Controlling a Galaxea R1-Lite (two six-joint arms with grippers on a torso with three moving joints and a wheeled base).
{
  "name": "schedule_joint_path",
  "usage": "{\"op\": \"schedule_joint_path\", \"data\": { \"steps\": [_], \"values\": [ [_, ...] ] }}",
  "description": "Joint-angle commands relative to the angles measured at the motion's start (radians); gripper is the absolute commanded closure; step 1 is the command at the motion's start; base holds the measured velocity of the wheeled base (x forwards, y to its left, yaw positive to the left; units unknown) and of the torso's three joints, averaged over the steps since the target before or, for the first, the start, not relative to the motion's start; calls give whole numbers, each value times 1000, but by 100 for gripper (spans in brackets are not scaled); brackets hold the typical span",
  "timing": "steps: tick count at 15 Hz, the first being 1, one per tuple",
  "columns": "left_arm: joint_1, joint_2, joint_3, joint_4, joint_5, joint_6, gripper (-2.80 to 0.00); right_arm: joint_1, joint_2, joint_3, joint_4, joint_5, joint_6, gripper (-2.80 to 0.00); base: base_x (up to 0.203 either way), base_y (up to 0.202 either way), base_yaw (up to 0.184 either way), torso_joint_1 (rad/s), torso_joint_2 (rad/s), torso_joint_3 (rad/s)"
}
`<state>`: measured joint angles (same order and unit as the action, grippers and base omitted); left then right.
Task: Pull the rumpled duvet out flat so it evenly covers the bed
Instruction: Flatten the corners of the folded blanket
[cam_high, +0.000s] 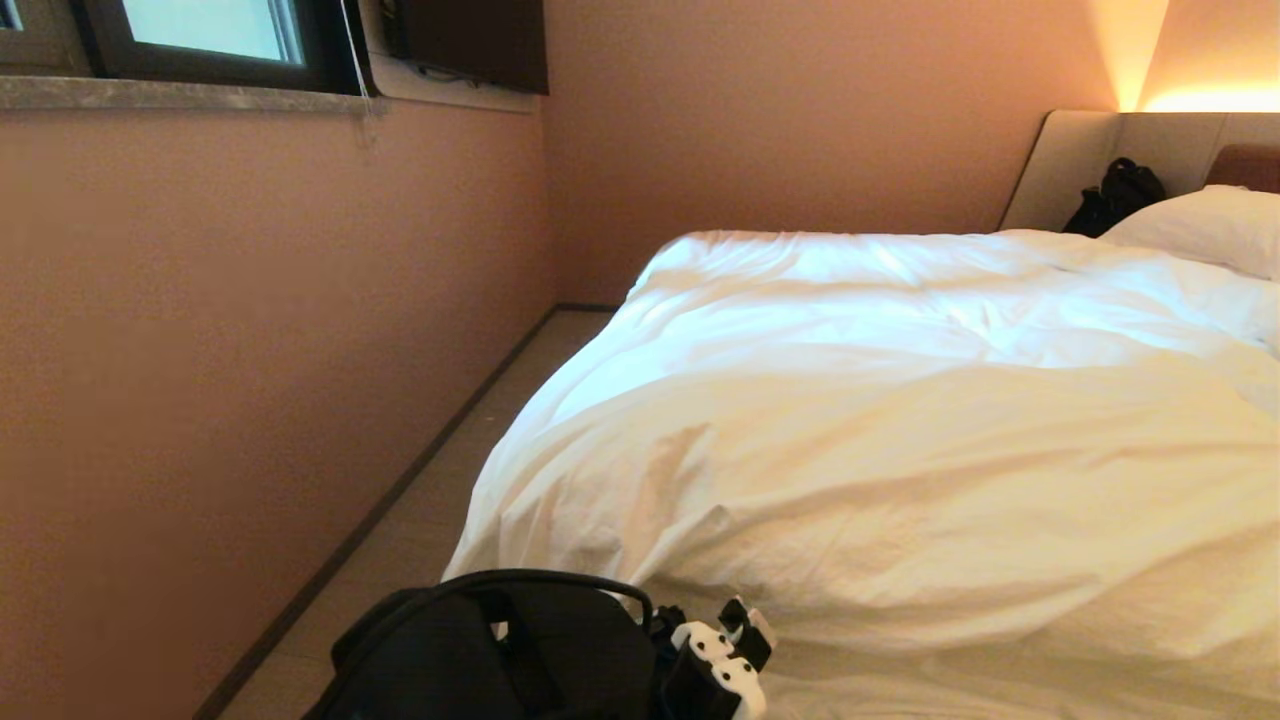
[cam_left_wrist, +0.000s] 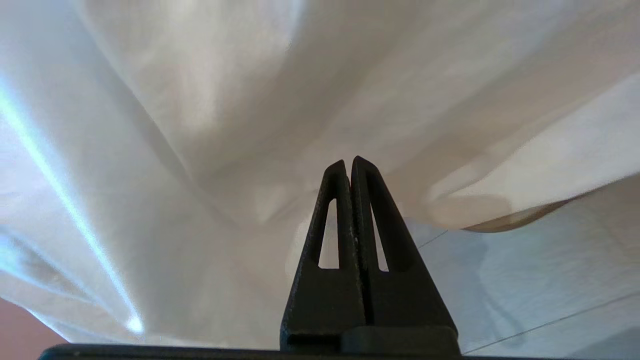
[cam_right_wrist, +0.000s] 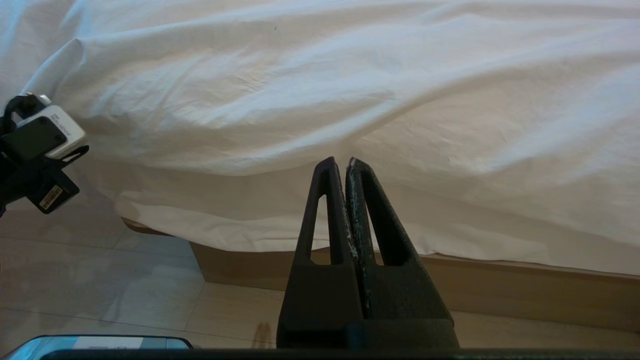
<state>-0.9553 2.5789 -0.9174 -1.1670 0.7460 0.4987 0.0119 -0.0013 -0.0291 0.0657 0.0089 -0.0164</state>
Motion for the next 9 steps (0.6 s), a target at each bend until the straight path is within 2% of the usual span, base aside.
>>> {"op": "schedule_joint_path", "data": {
  "steps": [1, 9],
  "values": [
    [-5, -21, 6, -6, 4, -4, 0, 0, 1, 0, 0, 0, 0, 0, 0, 0, 0, 0, 0, 0],
    [-70, -39, 45, 1, 2, -40, 0, 0, 1, 0, 0, 0, 0, 0, 0, 0, 0, 0, 0, 0]
  ]
}}
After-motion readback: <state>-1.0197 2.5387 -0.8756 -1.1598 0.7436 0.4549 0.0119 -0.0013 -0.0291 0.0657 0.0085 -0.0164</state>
